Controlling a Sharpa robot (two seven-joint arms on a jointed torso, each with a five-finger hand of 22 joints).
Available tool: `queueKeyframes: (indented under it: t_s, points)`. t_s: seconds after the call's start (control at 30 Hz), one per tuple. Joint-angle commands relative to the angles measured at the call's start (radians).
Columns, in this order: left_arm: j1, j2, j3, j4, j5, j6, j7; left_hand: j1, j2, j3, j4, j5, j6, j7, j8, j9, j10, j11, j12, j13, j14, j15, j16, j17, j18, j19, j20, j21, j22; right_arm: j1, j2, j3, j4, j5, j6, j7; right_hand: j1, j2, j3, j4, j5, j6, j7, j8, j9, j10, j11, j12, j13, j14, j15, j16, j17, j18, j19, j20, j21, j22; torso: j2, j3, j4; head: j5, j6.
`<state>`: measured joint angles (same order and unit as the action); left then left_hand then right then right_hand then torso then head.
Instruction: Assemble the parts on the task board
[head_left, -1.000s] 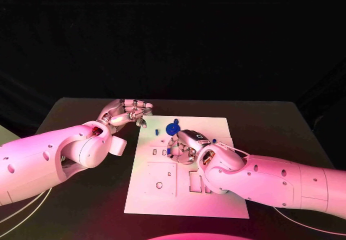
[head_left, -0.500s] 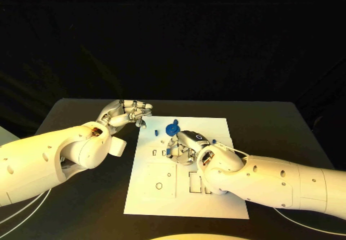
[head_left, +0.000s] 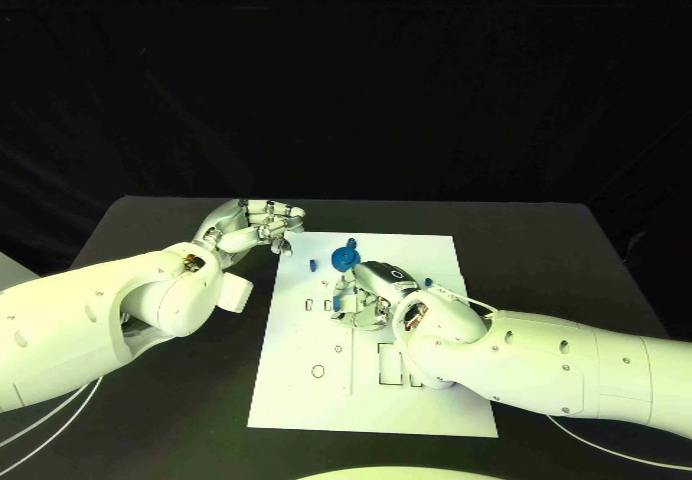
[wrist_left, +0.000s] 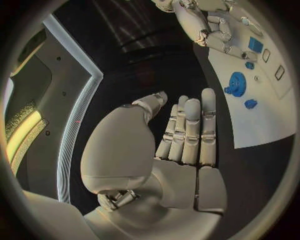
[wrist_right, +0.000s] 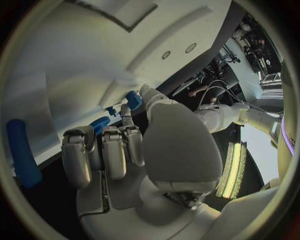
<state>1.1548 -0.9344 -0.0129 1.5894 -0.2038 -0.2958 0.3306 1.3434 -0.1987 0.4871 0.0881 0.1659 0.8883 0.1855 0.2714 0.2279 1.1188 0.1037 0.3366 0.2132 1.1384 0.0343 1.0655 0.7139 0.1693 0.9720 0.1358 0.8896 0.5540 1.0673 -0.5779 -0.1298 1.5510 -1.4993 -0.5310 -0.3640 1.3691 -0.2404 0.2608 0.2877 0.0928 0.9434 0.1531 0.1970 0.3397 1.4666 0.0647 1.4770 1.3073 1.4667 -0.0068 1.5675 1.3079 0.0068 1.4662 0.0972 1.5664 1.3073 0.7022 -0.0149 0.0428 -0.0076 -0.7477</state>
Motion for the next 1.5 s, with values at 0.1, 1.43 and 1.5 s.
queueKeyframes:
  t_s: [0.1,1.43,1.5]
  points:
    - [0.001,0.0,0.0,0.001,-0.005,0.013,0.001,-0.003,0.004,0.001,-0.004,-0.001,-0.001,-0.006,0.006,0.002,-0.009,-0.001,0.007,0.002,0.011,-0.001,0.01,0.011,0.014,0.004,-0.003,0.006,0.002,-0.001,-0.001,0.0,0.005,-0.016,-0.017,0.006,-0.038,0.006,-0.092,0.004,-0.042,-0.013,0.001,-0.004,-0.008,0.021,0.008,-0.013,0.187,0.104,0.009,0.003,0.263,-0.007,0.105,0.009,0.004,0.264,0.0,-0.0004,0.0002,-0.001,0.001]
    - [0.113,0.14,-0.007,-0.119,-0.588,0.412,-0.747,-0.157,0.038,-0.134,0.204,-0.001,-0.052,-0.061,0.327,0.19,0.035,-0.055,0.866,0.66,0.334,-0.048,0.405,0.575,-0.028,0.172,-0.047,0.328,0.321,0.188,-0.317,0.025,0.153,0.666,-0.16,0.242,-0.063,0.061,-0.22,0.006,0.158,-0.037,0.008,-0.005,-0.034,-0.015,0.014,-0.055,0.151,0.104,0.012,0.003,0.263,-0.002,0.096,0.012,-0.013,0.255,-0.048,0.0192,-0.0176,0.025,-0.02]
    - [0.121,0.161,-0.011,-0.132,-0.613,0.426,-0.768,-0.175,0.04,-0.147,0.204,-0.001,-0.05,-0.063,0.335,0.196,0.037,-0.057,0.868,0.663,0.335,-0.05,0.406,0.578,-0.028,0.174,-0.048,0.331,0.325,0.193,-0.325,0.025,0.149,0.671,-0.153,0.237,-0.064,0.062,-0.222,0.006,0.16,-0.037,0.008,-0.005,-0.034,-0.016,0.014,-0.057,0.149,0.104,0.012,0.003,0.263,-0.002,0.095,0.012,-0.017,0.253,-0.048,0.0208,-0.0181,0.026,-0.024]
